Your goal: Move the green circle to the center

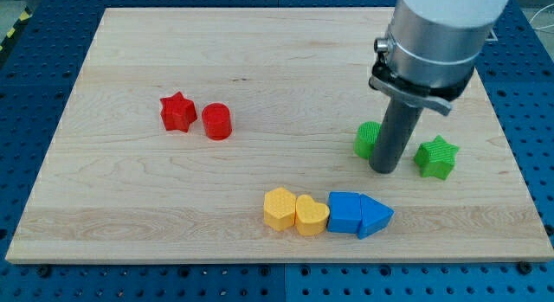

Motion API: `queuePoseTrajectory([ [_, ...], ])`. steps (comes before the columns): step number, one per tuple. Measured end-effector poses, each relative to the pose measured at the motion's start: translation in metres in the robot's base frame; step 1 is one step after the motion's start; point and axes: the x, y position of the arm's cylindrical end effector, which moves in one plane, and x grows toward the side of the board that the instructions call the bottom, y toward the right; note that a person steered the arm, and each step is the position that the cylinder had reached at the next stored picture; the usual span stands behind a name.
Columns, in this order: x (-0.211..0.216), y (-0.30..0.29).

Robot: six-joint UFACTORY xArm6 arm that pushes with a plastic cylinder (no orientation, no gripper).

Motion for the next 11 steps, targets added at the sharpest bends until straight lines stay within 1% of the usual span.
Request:
queuePoseTrajectory([
  [1,-0.019,-0.002],
  [2,-0.023,-0.008],
  [4,-0.030,0.030],
  [5,-0.048,0.037],
  [6,-0.053,0.034],
  [11,-0.052,-0.064],
])
